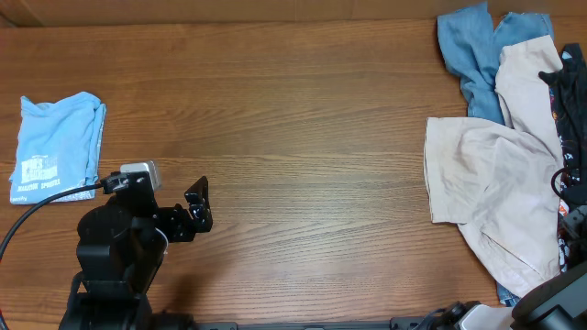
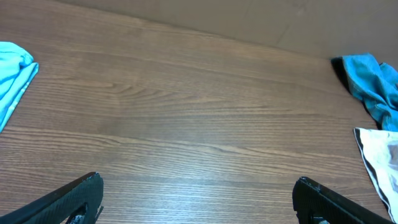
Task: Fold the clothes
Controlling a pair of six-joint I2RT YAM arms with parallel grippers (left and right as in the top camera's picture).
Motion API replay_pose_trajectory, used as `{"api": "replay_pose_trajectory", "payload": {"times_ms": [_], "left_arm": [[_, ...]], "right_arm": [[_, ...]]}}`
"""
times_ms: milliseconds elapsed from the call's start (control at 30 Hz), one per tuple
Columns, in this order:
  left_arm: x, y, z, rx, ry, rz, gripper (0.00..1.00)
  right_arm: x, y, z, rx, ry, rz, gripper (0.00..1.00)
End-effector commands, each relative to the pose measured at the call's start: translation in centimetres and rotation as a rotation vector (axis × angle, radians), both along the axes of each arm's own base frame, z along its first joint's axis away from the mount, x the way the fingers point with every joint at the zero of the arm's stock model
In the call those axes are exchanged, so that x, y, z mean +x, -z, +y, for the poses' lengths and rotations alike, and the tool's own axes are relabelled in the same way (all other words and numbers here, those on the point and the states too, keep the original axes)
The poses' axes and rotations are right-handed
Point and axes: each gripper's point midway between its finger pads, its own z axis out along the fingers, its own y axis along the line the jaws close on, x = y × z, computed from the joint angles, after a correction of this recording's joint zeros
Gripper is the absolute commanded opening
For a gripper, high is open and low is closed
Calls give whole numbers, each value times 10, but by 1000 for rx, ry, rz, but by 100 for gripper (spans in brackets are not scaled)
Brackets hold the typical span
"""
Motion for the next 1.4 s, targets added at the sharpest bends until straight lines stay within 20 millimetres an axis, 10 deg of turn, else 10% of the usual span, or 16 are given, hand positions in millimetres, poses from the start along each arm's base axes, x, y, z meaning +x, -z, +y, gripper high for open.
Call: {"api": "replay_pose_trajectory", "payload": {"times_ms": [0,300,567,900,1167,1367], "left_arm": [[1,-9,0,28,9,-23,100],[4,-14,0,27,9,-50,100],[4,-15,0,27,9,-53,100],[4,-15,0,26,9,-53,100],[4,-15,0,26,8,-53,100],[4,-15,0,26,8,-53,100]], "right_arm": [[9,2,3,25,-12,-40,4],[114,-86,44,53,-280,-287,4],[188,-159,182,91,-674,-342,4],[218,-143,416,268,-1032,-419,4],[239,-102,536,328,-1232,-489,4],[252,-126,617,362,-1350,-740,4]]}}
